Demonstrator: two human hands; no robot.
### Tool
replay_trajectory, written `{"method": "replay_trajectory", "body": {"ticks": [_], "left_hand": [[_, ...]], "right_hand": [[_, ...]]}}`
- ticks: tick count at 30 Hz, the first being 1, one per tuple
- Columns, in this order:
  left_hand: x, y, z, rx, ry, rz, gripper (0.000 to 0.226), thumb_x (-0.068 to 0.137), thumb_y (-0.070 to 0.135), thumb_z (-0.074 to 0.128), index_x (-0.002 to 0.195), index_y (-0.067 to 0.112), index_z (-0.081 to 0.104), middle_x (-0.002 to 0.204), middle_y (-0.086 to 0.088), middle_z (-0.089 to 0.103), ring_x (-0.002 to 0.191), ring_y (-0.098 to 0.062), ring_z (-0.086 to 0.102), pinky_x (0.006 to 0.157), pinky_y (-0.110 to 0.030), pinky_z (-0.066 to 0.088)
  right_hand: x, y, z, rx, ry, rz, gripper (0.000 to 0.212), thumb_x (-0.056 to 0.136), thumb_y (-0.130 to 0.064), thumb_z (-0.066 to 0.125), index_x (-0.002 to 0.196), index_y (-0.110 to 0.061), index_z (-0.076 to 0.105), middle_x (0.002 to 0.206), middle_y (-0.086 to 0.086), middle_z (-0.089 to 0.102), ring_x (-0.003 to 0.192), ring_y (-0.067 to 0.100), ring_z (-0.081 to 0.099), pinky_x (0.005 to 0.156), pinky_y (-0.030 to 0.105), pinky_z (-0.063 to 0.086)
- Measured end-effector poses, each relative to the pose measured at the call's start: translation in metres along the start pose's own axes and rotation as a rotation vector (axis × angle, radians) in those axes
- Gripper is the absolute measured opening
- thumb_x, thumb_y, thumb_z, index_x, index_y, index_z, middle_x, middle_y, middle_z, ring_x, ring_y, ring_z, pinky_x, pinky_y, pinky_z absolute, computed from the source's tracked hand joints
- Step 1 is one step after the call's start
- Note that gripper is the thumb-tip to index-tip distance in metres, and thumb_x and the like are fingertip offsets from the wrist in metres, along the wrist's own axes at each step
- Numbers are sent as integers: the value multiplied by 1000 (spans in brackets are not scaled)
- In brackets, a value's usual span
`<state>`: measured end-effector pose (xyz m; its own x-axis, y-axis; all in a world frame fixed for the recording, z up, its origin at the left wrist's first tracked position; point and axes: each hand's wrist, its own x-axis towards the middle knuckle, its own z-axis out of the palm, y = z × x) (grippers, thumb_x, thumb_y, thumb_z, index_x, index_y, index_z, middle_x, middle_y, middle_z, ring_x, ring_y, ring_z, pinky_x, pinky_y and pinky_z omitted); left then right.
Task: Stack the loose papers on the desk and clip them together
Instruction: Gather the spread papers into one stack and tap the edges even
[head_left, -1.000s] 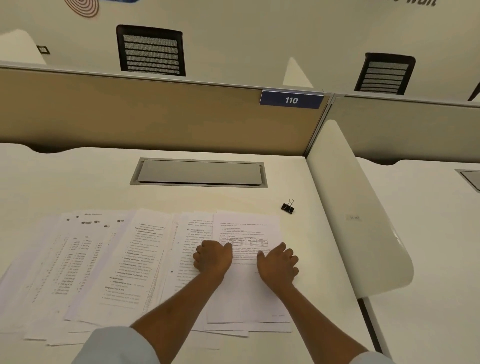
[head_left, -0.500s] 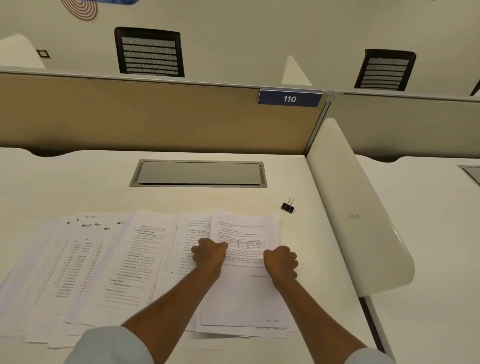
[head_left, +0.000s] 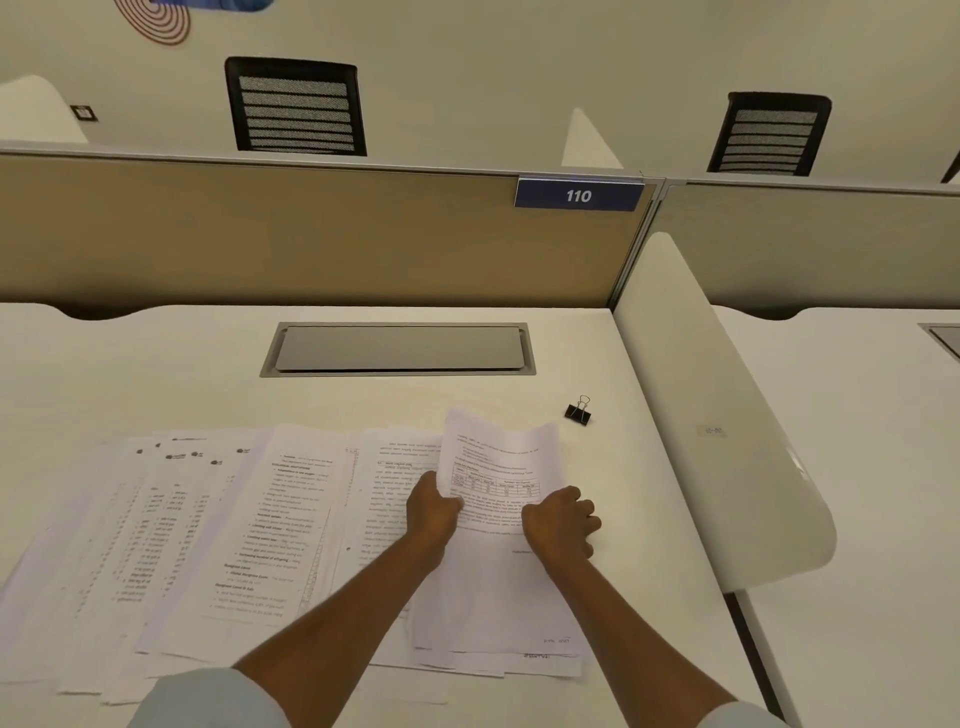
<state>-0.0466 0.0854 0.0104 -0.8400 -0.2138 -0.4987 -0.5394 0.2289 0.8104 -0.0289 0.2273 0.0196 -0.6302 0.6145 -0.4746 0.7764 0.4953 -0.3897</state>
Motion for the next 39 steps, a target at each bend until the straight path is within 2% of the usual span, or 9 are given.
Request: {"method": "replay_trajectory", "body": {"ticks": [4, 8, 12, 16, 19, 23, 30, 33, 39], "left_hand": [[4, 0, -18, -186, -162, 44, 31, 80, -5, 69, 107, 10, 65, 105, -4, 72, 90, -20, 69, 66, -26, 56], [10, -2, -41, -414, -352, 42, 44, 76, -8, 72, 117, 6, 64, 114, -12, 72, 104, -31, 69, 93, -48, 55], [11, 0, -54, -479, -430, 53, 45, 76, -13, 68, 117, 3, 62, 113, -14, 72, 104, -33, 69, 89, -44, 57], [11, -2, -60, -414, -339, 69, 39, 76, -8, 72, 112, 6, 65, 111, -12, 73, 99, -31, 71, 82, -40, 59], [15, -6, -66, -212, -180, 100, 36, 75, 1, 78, 109, 7, 67, 107, -9, 73, 91, -26, 72, 77, -35, 60], [17, -13, -74, 134, -28, 118, 30, 77, 14, 80, 102, 11, 62, 101, -2, 68, 89, -23, 66, 72, -32, 55], [14, -23, -82, 613, 163, 218, 21, 89, 25, 65, 100, 8, 60, 104, -9, 69, 94, -29, 64, 79, -36, 55], [12, -25, -83, 870, 207, 192, 32, 90, 34, 61, 113, 12, 60, 110, -10, 64, 105, -29, 58, 85, -37, 52], [16, -21, -81, 839, 222, 68, 37, 93, 30, 55, 126, 14, 55, 121, -13, 56, 115, -30, 52, 90, -39, 48]], "right_hand": [[6, 9, -4, -20, 80, -102, 45, 79, -31, 60, 113, -6, 46, 119, 15, 54, 113, 35, 47, 91, 45, 44], [18, 22, -18, 459, -96, -213, 45, 84, -26, 66, 118, -5, 43, 119, 14, 58, 105, 30, 56, 86, 40, 48], [24, 26, -29, 716, -391, -154, 46, 80, -17, 73, 116, -10, 45, 115, 9, 62, 103, 27, 63, 88, 43, 53], [17, 23, -30, 852, -559, -217, 33, 77, 0, 70, 110, -4, 64, 105, 12, 74, 94, 32, 71, 83, 43, 57], [10, 21, -24, 823, -547, -260, 31, 75, 5, 69, 105, -3, 69, 102, 11, 75, 90, 30, 72, 81, 41, 59], [2, 14, -8, 694, -385, -265, 27, 70, 5, 72, 94, -8, 68, 99, 9, 74, 86, 27, 72, 81, 44, 59], [-17, 5, 21, 344, -196, -378, 26, 78, -2, 66, 97, -10, 51, 97, 2, 59, 90, 21, 59, 74, 32, 51], [-23, 2, 33, 213, -119, -413, 17, 78, -6, 57, 92, -9, 49, 93, 4, 60, 85, 23, 59, 72, 39, 55], [-29, -16, 38, 45, -104, -362, 13, 78, -2, 52, 89, -8, 47, 100, 11, 53, 104, 32, 49, 70, 34, 37]]}}
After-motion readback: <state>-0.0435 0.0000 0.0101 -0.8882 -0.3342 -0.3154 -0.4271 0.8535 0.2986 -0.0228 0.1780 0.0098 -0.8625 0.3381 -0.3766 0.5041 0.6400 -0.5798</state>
